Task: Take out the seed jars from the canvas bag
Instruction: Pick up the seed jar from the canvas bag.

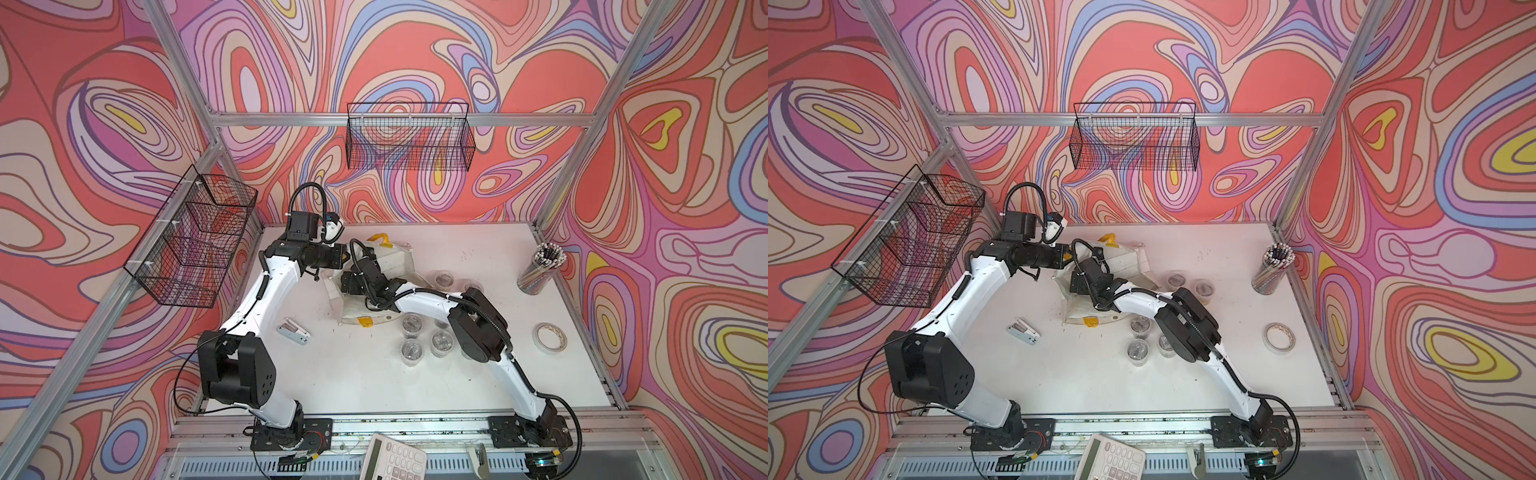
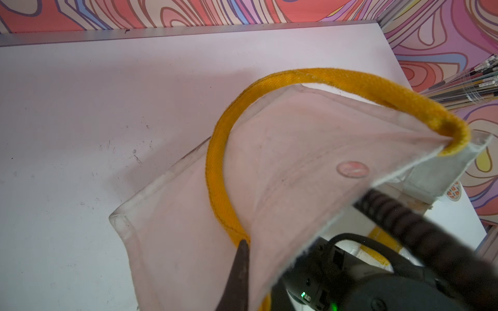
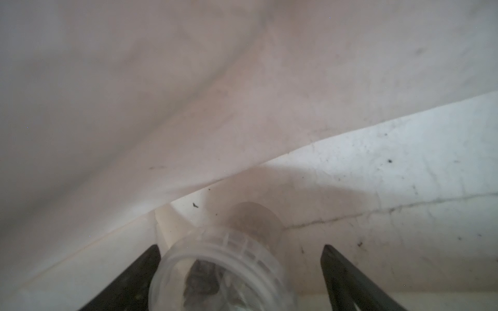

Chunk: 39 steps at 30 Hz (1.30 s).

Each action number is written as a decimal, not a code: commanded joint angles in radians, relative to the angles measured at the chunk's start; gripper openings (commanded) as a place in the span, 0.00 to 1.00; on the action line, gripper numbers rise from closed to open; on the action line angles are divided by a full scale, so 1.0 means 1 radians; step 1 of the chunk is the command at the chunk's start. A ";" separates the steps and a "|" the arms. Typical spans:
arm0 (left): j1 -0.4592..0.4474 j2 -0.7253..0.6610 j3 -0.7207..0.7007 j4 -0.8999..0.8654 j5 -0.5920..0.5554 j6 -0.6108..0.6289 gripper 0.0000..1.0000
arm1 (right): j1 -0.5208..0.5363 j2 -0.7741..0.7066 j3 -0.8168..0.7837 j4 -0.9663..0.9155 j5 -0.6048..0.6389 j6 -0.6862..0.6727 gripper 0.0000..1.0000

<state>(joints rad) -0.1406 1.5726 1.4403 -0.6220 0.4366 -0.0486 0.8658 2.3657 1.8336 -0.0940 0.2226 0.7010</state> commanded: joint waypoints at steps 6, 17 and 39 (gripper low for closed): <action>-0.002 0.003 0.035 -0.033 -0.006 -0.007 0.00 | 0.006 0.058 0.065 -0.064 0.058 0.019 0.87; 0.008 0.000 0.022 -0.021 -0.063 -0.024 0.00 | 0.006 0.013 0.033 -0.059 0.066 0.007 0.59; 0.064 0.080 0.037 -0.045 -0.067 -0.080 0.00 | -0.005 -0.427 -0.200 -0.062 0.113 -0.149 0.52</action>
<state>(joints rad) -0.0898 1.6207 1.4445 -0.6395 0.3626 -0.1078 0.8654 2.0060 1.6676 -0.1432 0.3115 0.5888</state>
